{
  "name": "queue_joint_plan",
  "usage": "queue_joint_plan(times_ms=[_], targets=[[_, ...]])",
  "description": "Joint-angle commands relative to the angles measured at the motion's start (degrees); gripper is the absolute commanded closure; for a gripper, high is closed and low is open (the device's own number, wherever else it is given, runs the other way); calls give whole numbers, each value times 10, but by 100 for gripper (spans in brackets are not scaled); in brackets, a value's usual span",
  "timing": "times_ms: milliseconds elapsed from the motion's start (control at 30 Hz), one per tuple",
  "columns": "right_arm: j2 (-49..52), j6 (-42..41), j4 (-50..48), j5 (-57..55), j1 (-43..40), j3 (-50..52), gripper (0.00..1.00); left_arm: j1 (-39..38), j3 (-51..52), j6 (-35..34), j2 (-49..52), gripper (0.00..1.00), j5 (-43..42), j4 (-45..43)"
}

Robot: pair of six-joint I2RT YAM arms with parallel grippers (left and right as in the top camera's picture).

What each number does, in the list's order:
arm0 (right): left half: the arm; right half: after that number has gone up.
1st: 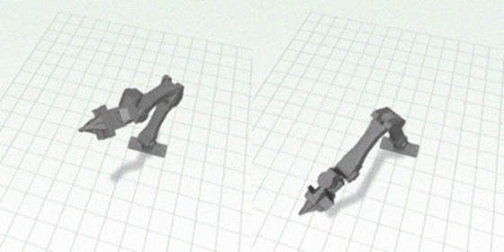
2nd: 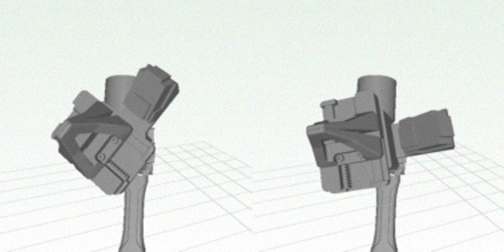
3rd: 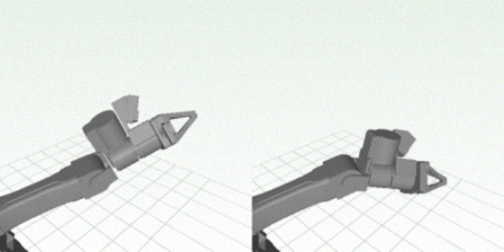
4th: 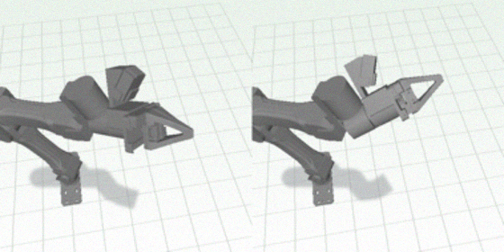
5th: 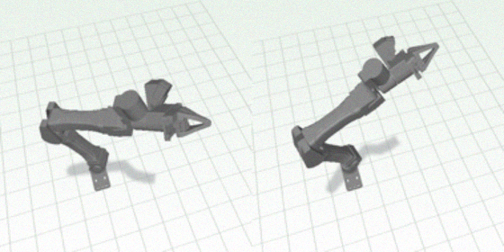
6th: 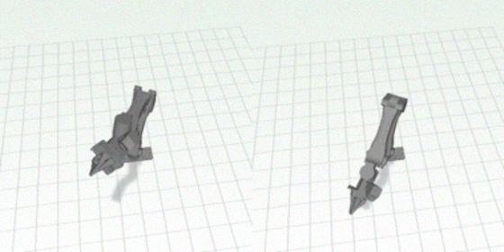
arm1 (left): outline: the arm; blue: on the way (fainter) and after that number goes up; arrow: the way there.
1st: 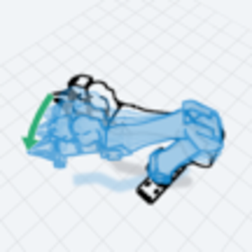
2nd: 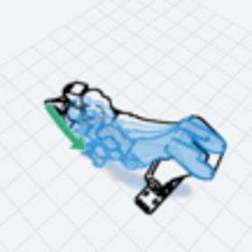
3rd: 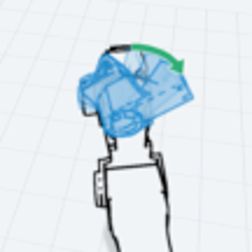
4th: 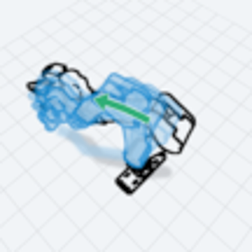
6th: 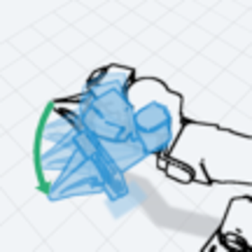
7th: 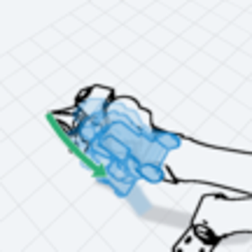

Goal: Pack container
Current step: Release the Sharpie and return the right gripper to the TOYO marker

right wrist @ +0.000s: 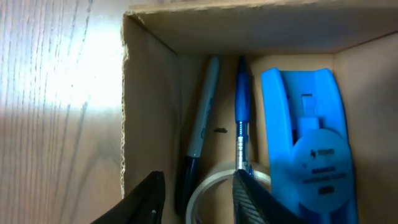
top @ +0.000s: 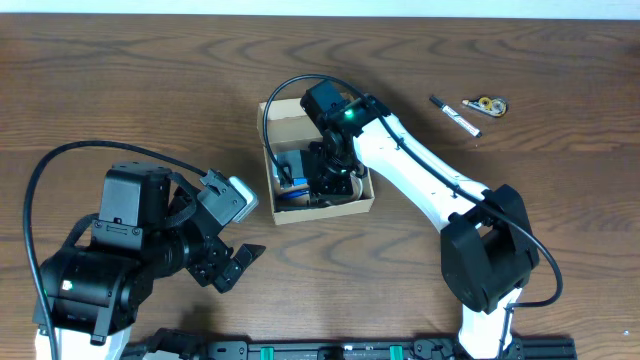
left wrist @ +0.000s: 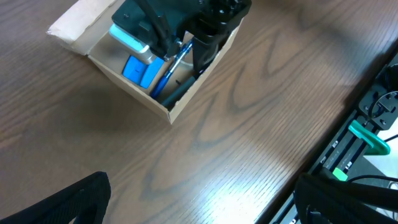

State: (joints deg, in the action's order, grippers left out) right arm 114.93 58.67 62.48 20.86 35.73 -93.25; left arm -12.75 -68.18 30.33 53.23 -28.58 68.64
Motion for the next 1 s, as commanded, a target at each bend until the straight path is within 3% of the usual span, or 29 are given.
queue_joint_plan(times_ms=[0, 200, 433, 767, 967], targets=[[-2, -8, -1, 2, 1, -13, 64, 4, -15, 10, -1, 5, -9, 2], [-13, -79, 0, -27, -27, -93, 62, 4, -15, 10, -1, 5, -9, 1], [-18, -114, 0, -33, -120, -167, 60, 4, -15, 10, -1, 5, -9, 2], [-14, -145, -9, -52, -304, -165, 53, 4, -15, 10, -1, 5, -9, 1], [1, -145, -55, -61, -370, -141, 53, 4, -15, 10, -1, 5, -9, 1]])
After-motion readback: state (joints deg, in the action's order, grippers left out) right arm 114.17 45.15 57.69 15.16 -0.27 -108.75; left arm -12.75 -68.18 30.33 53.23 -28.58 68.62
